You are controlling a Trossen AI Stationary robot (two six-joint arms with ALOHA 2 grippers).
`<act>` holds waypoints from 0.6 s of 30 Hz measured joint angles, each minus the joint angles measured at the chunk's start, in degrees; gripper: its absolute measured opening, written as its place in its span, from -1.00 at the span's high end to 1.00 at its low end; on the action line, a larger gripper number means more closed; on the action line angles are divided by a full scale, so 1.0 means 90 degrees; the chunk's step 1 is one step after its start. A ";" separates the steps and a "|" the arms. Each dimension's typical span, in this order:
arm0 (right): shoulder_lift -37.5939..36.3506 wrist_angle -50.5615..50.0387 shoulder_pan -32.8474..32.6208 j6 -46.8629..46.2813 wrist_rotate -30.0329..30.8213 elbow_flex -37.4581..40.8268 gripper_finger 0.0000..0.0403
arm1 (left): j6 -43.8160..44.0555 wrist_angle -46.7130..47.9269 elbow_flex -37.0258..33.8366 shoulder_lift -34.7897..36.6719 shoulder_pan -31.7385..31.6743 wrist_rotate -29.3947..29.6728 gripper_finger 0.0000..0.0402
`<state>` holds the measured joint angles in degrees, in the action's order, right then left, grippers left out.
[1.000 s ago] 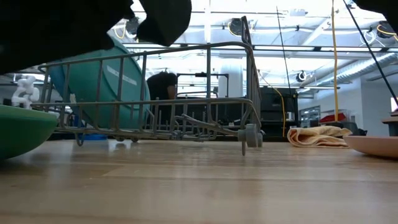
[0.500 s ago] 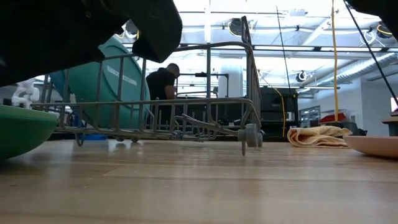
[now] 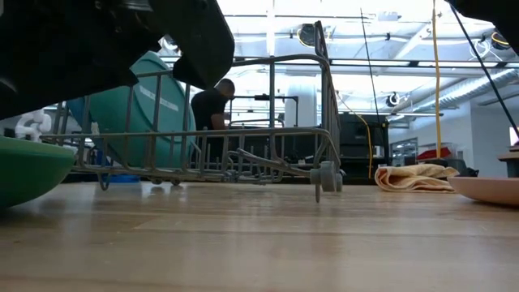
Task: Sort dishes
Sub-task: Put the light green plate into the dish rack
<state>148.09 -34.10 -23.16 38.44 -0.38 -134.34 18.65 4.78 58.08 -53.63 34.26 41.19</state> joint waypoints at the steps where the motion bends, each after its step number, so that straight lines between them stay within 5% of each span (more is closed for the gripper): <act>1: 0.0000 -0.0012 0.0000 0.0003 -0.0017 0.0000 0.58 | -0.0002 0.0000 0.0000 0.0000 0.0000 0.0000 -0.33; 11: 0.0243 0.0277 -0.0007 0.0192 0.0161 0.0007 0.61 | -0.0002 0.0004 0.0002 0.0000 0.0000 0.0022 -0.33; 18: 0.0202 0.0046 -0.0050 0.0179 -0.0117 0.0007 0.83 | -0.0002 0.0029 0.0005 0.0000 0.0000 0.0019 -0.33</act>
<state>149.91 -33.68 -23.61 40.05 -1.43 -134.28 18.63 5.03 58.13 -53.63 34.26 41.36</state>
